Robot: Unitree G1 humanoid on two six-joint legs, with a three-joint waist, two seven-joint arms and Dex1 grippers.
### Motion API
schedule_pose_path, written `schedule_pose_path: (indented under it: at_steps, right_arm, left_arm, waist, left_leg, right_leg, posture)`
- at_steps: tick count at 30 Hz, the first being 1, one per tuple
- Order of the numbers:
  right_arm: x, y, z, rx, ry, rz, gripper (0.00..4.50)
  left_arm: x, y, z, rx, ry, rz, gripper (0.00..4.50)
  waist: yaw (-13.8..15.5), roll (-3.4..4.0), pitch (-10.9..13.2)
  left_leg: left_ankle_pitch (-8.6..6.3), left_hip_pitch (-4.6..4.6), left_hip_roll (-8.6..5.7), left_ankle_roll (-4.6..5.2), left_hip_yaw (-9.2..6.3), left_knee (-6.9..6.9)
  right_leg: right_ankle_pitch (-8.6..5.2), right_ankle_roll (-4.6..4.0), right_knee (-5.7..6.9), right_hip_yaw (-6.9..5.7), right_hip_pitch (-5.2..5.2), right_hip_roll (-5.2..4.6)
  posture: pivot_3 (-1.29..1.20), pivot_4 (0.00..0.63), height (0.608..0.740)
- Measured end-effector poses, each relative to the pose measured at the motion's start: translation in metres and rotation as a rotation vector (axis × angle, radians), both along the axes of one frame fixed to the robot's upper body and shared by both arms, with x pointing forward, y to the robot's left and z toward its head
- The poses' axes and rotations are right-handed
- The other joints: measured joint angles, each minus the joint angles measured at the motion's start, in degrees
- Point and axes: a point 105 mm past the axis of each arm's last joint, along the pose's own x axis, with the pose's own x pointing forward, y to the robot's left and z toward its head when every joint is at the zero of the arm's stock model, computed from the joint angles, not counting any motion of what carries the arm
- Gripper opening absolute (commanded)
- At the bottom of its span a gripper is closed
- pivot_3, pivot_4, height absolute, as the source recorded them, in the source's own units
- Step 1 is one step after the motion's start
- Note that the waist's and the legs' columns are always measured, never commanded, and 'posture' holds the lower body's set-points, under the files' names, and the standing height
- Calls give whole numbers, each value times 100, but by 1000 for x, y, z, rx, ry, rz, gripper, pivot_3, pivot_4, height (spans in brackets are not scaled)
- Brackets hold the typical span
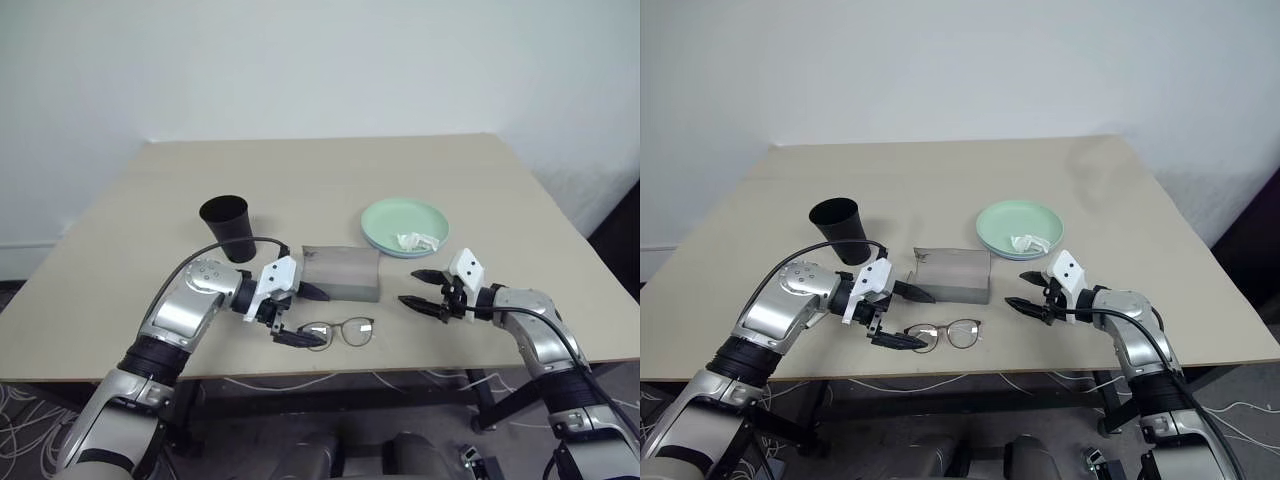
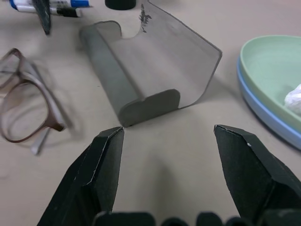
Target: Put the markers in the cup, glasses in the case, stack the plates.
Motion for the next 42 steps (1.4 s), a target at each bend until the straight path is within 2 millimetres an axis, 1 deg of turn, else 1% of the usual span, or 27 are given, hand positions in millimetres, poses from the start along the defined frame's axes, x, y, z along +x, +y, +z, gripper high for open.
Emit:
schedule_pose_path:
  at_steps: [4, 6, 8, 9, 12, 14, 19, 21, 31, 36, 38, 40, 42]
  right_arm:
    - [-19, 1, 4, 82, 10, 57, 3307]
    - [-23, 3, 5, 99, 9, 72, 3307]
    - [-26, 4, 6, 100, 3, 75, 3358]
    - [-26, 3, 6, 100, 3, 73, 3358]
    - [-25, 3, 5, 100, -1, 58, 3358]
    - [-25, 3, 5, 101, -6, 50, 3358]
    - [-27, 3, 5, 101, -14, 41, 3358]
    - [-30, 4, 4, 103, -13, 44, 3358]
    - [-33, 6, 15, 134, -37, 67, 3358]
    - [-33, 6, 15, 133, -35, 67, 3358]
    - [-34, 6, 15, 135, -31, 70, 3358]
    - [-35, 7, 15, 140, -25, 80, 3358]
    - [-37, 8, 19, 145, -26, 104, 3358]
  left_arm:
    - [3, -4, -7, 42, 5, -52, 4500]
    - [4, -8, -10, 49, 12, -75, 4500]
    - [5, -14, -11, 48, 13, -97, 4111]
    - [6, -16, -11, 49, 14, -107, 3876]
    - [7, -20, -14, 63, 16, -127, 2932]
    - [7, -21, -17, 69, 23, -137, 2092]
    - [7, -19, -22, 100, 24, -154, 345]
    - [8, -23, -18, 97, 11, -176, 345]
    - [11, -23, -19, 108, -9, -173, 345]
    - [13, -23, -17, 82, 27, -141, 345]
    - [17, -22, -11, 69, 28, -120, 345]
    - [23, -20, -2, 57, 14, -102, 345]
    - [32, -16, 15, 27, -20, -77, 345]
  waist:
    - [11, -1, 0]
    - [8, -1, 0]
    - [6, -4, 0]
    - [4, -5, 0]
    - [4, -6, 0]
    - [4, -6, 0]
    - [7, -8, -1]
    - [11, -9, -2]
    - [5, -10, -2]
    - [7, -10, -2]
    - [6, -12, -1]
    - [7, -13, 0]
    - [6, -13, 0]
  left_leg:
    - [0, -16, 0, 0, -5, 14]
    - [0, -17, 0, 1, -4, 23]
    - [0, -17, 0, 1, -4, 29]
    - [0, -17, 0, 2, -3, 30]
    - [0, -17, 0, 1, -3, 29]
    - [0, -17, 0, 1, -4, 29]
    - [0, -17, 0, 1, -3, 31]
    - [0, -16, 0, 2, -5, 35]
    - [0, -16, 0, 2, -6, 62]
    - [0, -17, 0, 2, -7, 65]
    - [0, -21, 0, 2, -7, 65]
    - [0, -23, 0, 2, -7, 67]
    - [-1, -23, 0, 3, -7, 68]
  right_leg:
    - [6, 11, 1, -7, -2, 2]
    - [6, 9, 2, -6, 1, 1]
    - [3, 5, 2, -7, 5, 1]
    - [3, 4, 5, -7, 5, 0]
    - [3, 4, 11, -8, 2, -1]
    - [4, 7, 12, -8, 1, 0]
    - [9, 15, 10, -8, 2, 0]
    - [9, 14, 11, -12, 4, -1]
    - [3, 4, 27, -12, 15, -1]
    - [4, 6, 26, -15, 13, 0]
    - [5, 7, 26, -15, 10, 1]
    - [9, 14, 26, -16, 9, 2]
    - [9, 14, 25, -16, 9, 2]
  posture:
    - [0, 0, 738]
    - [0, 0, 738]
    - [0, 0, 738]
    - [0, 0, 738]
    - [0, 0, 738]
    - [0, 0, 738]
    - [0, 0, 738]
    - [0, 0, 738]
    - [0, 0, 738]
    - [0, 0, 738]
    - [0, 0, 738]
    - [0, 0, 738]
    - [0, 0, 738]
